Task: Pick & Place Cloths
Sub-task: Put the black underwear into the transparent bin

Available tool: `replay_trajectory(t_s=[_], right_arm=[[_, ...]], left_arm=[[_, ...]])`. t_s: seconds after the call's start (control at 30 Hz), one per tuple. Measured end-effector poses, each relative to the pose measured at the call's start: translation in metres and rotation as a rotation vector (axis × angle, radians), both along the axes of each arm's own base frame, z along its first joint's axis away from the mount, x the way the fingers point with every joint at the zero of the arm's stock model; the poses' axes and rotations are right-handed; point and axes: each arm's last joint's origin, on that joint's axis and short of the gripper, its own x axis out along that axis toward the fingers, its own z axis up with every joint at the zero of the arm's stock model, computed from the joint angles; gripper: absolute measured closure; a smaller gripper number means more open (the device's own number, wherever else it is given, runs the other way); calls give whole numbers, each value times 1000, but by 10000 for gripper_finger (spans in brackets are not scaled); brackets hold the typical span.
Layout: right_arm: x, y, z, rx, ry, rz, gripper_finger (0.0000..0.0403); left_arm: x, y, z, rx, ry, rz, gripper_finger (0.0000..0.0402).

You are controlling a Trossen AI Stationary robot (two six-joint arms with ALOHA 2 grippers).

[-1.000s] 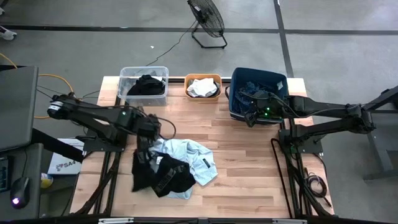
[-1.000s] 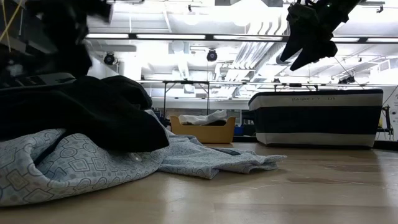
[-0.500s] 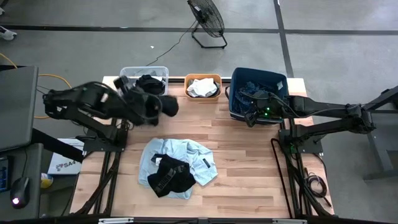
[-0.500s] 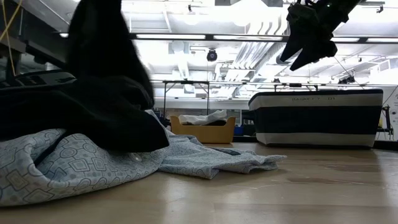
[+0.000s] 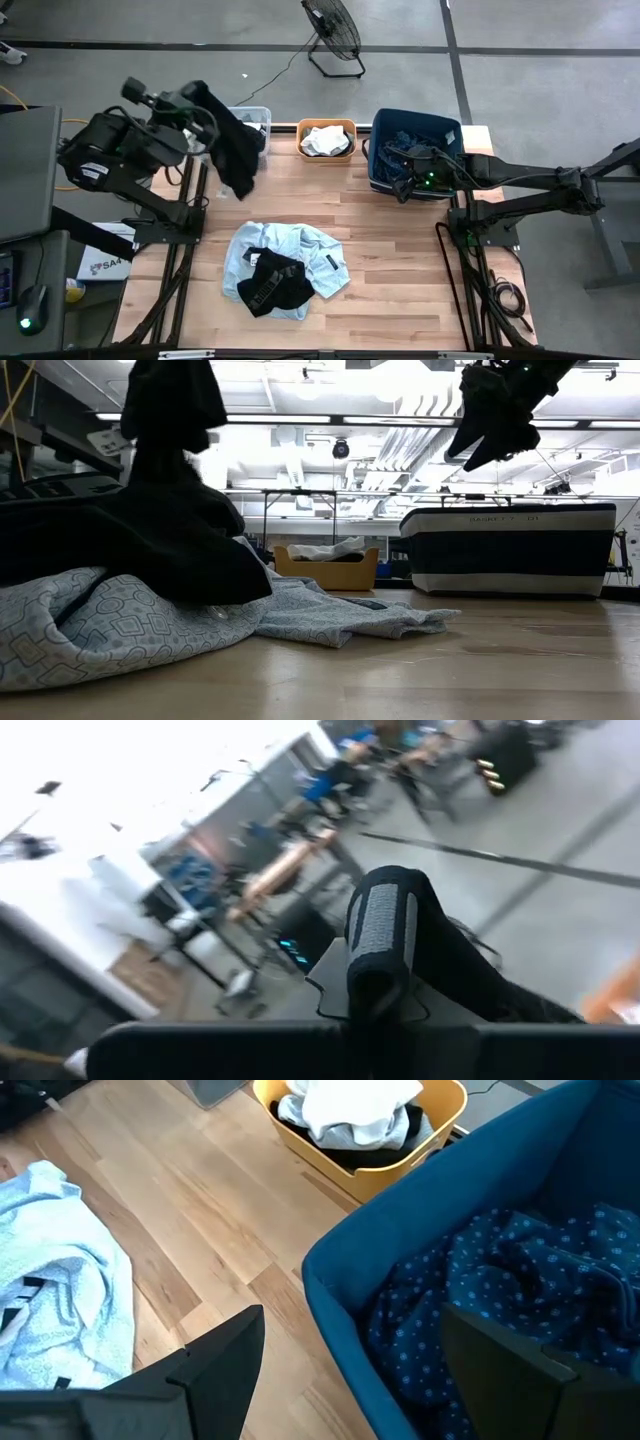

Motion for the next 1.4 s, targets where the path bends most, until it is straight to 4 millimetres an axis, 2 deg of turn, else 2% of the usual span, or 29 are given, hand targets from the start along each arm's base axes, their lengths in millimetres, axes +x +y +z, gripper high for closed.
replay_trajectory(t_s=[0.1, 0.43, 0.67, 1.03, 1.4], right_arm=[[0, 0, 0, 0, 0, 0, 114], [0, 0, 0, 0, 0, 0, 114], [1, 0, 1, -2, -10, 1, 114], [1, 0, 1, -4, -15, 2, 114], [1, 0, 1, -13, -7, 13, 114]], left_arm=[[1, 0, 6, 43, -11, 55, 402], [5, 0, 14, 42, -18, 60, 402], [12, 15, 12, 29, -95, 189, 402], [34, 66, 13, 29, -181, 486, 401], [62, 127, 22, 0, -170, 385, 401]])
